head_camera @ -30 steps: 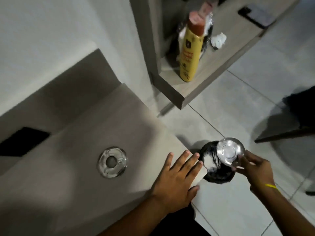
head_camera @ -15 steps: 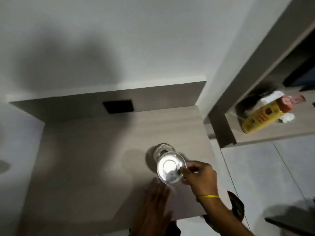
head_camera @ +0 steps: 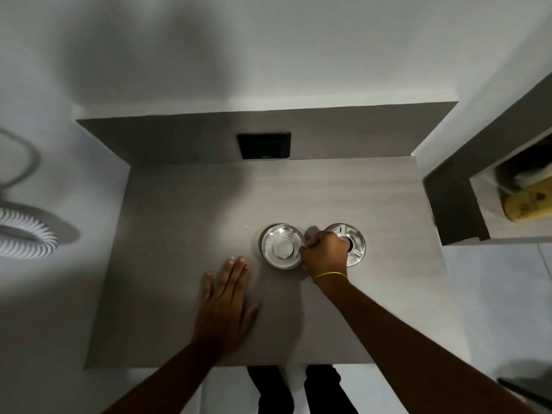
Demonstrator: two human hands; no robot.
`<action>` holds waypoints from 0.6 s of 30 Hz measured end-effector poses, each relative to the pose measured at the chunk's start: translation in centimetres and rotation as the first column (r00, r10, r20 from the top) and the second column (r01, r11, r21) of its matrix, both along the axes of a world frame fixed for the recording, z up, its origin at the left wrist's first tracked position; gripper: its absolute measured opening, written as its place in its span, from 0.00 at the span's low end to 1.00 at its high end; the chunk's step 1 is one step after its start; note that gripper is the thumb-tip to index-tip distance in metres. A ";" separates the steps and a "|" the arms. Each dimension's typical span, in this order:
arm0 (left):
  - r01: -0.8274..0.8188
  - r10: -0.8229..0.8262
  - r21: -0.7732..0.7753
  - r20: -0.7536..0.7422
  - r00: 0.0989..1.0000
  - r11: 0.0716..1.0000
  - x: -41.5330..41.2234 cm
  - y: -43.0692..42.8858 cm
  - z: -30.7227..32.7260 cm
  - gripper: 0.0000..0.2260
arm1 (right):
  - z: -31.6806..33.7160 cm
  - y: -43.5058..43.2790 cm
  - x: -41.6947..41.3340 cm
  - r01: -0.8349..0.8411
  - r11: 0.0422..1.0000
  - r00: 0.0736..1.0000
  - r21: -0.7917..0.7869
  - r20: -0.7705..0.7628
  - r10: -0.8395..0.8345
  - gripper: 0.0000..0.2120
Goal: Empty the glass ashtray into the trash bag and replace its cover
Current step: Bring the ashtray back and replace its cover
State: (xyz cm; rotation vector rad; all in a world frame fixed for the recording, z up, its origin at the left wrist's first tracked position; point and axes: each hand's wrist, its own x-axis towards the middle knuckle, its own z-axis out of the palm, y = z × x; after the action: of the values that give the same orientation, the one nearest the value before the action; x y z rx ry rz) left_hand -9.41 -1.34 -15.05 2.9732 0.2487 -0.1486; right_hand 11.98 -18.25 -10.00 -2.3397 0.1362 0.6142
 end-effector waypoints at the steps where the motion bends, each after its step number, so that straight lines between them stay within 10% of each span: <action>1: 0.000 0.000 -0.003 0.019 1.000 1.000 0.0 0.0 0.0 0.36 | -0.2 0.0 -0.1 0.016 1.000 1.000 0.016 0.005 -0.016 0.02; 11: -0.006 0.011 -0.056 0.080 0.997 0.998 -0.1 0.3 -0.4 0.35 | 4.1 -2.8 1.3 -0.147 0.945 0.898 -0.291 0.361 0.250 0.16; 18: 0.007 -0.003 -0.049 0.082 0.997 0.999 -0.1 0.6 -0.6 0.34 | 3.4 -5.0 1.4 -0.442 0.770 0.850 -0.461 0.059 0.524 0.39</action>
State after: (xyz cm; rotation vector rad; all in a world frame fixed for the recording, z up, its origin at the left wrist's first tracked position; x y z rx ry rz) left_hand -9.56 -0.73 -15.61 2.9227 0.2240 -0.0333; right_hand 13.41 -23.26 -6.57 -2.8804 -0.4927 0.6541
